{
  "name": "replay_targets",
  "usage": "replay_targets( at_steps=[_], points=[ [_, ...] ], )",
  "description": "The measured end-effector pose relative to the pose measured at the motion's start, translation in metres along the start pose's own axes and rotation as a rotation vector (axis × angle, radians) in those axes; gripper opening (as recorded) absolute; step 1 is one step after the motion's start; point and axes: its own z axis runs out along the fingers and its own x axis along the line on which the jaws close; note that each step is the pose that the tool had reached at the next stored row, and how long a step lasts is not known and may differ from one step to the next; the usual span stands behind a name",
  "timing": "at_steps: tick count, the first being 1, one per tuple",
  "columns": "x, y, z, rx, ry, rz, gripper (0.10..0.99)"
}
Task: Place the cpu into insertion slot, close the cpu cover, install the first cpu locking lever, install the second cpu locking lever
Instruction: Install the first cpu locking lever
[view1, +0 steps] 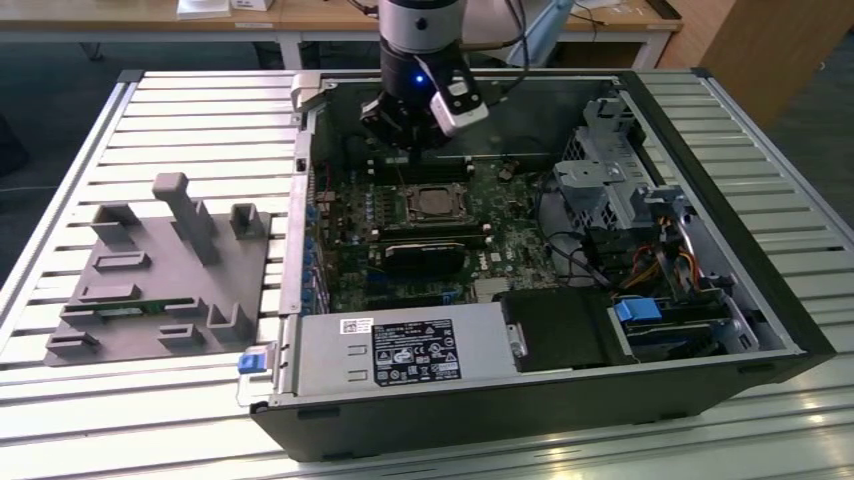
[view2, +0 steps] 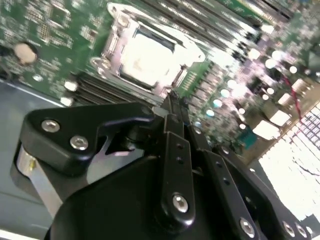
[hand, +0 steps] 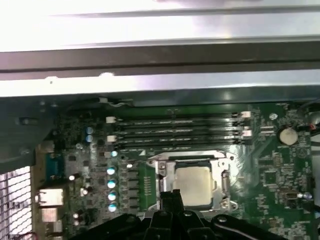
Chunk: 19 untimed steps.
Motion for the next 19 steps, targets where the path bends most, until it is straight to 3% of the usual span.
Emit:
replay_targets(
  at_steps=[3,14,19],
  points=[
    [0.0100,-0.0006,0.0002,0.000,0.0000,0.000,0.106],
    [0.0336,0.0032,0.0028,0.000,0.0001,-0.002,0.106],
    [0.0385,0.0096,0.0052,0.000,0.0002,-0.004,0.106]
  ],
)
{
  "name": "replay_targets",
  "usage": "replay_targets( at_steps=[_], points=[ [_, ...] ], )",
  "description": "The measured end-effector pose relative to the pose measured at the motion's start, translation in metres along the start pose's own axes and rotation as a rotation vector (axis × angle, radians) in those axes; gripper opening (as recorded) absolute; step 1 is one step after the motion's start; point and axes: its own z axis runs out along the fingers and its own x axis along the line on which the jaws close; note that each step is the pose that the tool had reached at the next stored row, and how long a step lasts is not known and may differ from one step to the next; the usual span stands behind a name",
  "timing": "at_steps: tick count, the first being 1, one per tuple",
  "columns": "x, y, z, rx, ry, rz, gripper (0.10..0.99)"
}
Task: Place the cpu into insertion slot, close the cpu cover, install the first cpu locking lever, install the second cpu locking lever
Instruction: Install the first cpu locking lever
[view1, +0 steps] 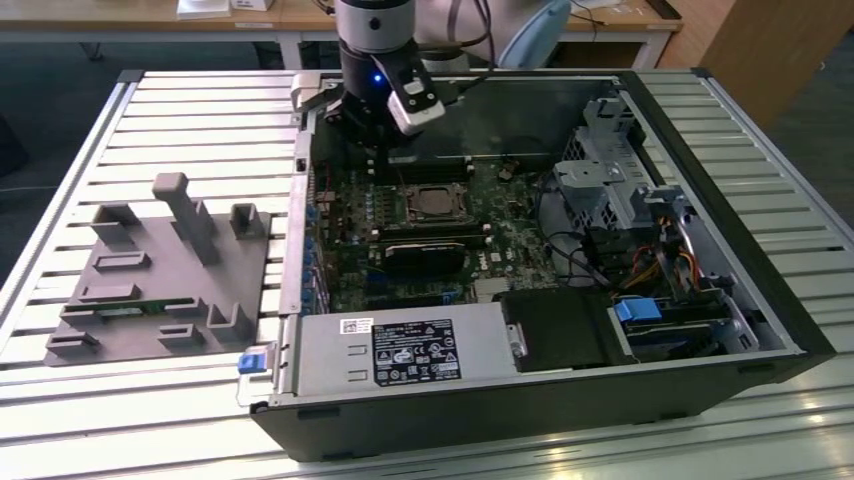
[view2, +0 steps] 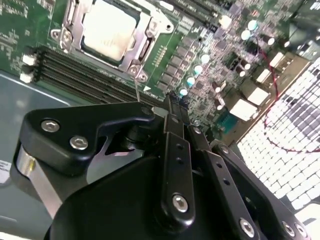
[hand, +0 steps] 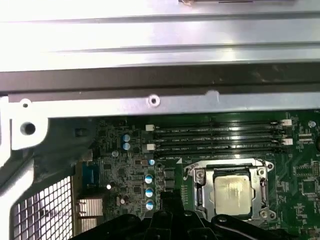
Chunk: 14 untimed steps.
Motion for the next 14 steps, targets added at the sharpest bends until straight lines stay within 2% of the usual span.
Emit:
replay_targets(
  at_steps=[6,9,14],
  points=[
    [0.0009,0.0128,0.0025,0.000,0.0003,-0.006,0.106],
    [0.0001,0.0160,0.0030,0.000,0.0004,-0.009,0.106],
    [-0.0115,0.0184,0.0039,0.000,0.0016,-0.011,0.106]
  ],
)
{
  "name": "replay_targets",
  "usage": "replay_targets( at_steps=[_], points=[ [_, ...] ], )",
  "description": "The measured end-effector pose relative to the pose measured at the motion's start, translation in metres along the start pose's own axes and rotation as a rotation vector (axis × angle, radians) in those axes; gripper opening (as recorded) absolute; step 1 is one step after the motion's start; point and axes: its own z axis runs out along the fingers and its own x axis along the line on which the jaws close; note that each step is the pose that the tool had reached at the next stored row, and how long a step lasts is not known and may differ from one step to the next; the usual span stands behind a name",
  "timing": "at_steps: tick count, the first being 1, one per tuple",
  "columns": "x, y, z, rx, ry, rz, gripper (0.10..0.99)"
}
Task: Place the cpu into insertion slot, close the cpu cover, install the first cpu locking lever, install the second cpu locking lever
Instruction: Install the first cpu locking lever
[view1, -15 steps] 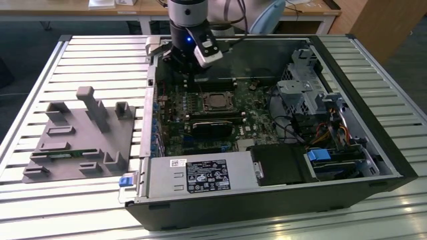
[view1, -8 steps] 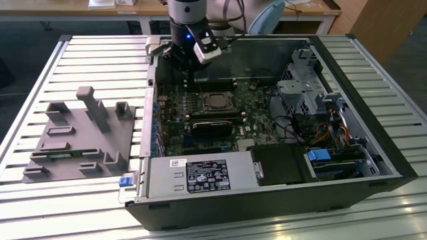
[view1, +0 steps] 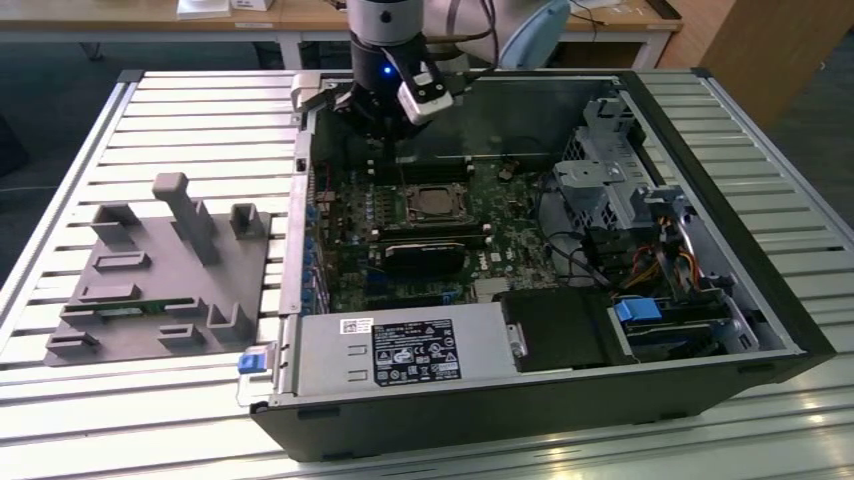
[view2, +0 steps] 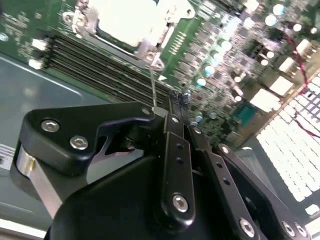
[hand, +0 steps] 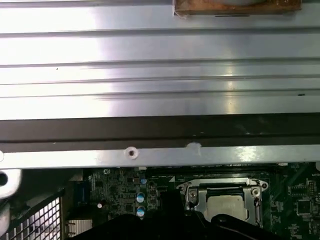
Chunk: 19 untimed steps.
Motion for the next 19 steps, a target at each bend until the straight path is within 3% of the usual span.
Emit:
replay_targets(
  at_steps=[1,3,6,10,13,14,19],
  points=[
    [-0.0034,0.0003,0.0002,0.000,0.0004,0.000,0.106],
    [-0.0208,0.0017,0.0013,0.000,0.0021,-0.001,0.106],
    [-0.0314,0.0024,0.0021,0.000,0.0031,-0.001,0.106],
    [-0.0318,0.0024,0.0024,-0.001,0.0027,0.000,0.106],
    [-0.0318,0.0024,0.0034,-0.021,-0.0024,-0.001,0.106],
    [-0.0318,0.0024,0.0041,-0.024,-0.0047,-0.002,0.106],
    [-0.0355,0.0024,0.0091,-0.024,-0.0065,-0.026,0.106]
  ],
)
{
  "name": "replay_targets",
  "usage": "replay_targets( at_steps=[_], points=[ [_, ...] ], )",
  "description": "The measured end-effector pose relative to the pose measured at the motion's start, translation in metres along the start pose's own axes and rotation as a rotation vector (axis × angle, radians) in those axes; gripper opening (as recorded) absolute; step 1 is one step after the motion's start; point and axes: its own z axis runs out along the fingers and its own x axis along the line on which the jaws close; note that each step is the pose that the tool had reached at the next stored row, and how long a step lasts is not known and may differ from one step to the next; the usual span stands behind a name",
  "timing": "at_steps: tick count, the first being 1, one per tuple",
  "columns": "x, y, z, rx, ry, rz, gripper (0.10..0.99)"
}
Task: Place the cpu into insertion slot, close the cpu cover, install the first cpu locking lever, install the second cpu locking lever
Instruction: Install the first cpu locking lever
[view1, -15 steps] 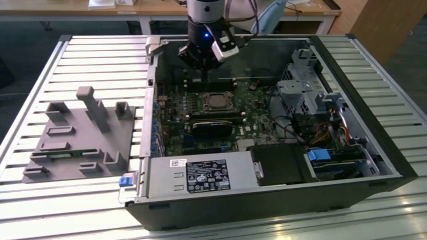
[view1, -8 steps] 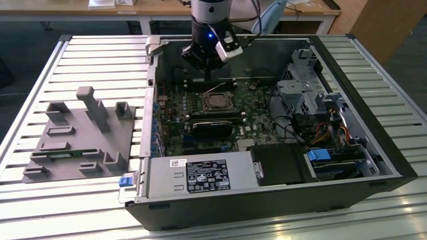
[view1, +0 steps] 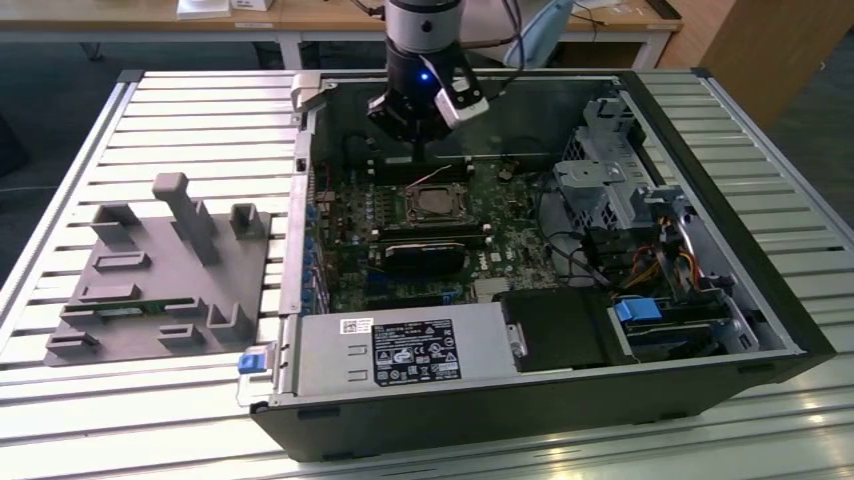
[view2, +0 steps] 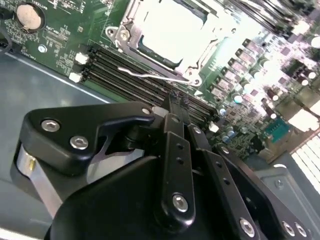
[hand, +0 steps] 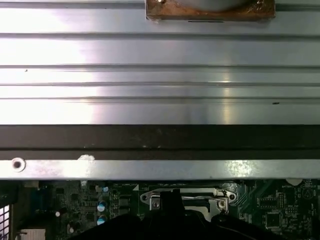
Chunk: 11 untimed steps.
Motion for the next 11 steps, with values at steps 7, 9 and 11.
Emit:
replay_targets(
  at_steps=[7,9,11],
  points=[
    [-0.0103,0.0004,0.0080,0.000,0.0004,-0.006,0.106],
    [-0.0115,0.0004,0.0095,0.000,0.0004,-0.005,0.106],
    [-0.0128,0.0004,0.0112,0.000,0.0004,-0.006,0.106]
  ],
)
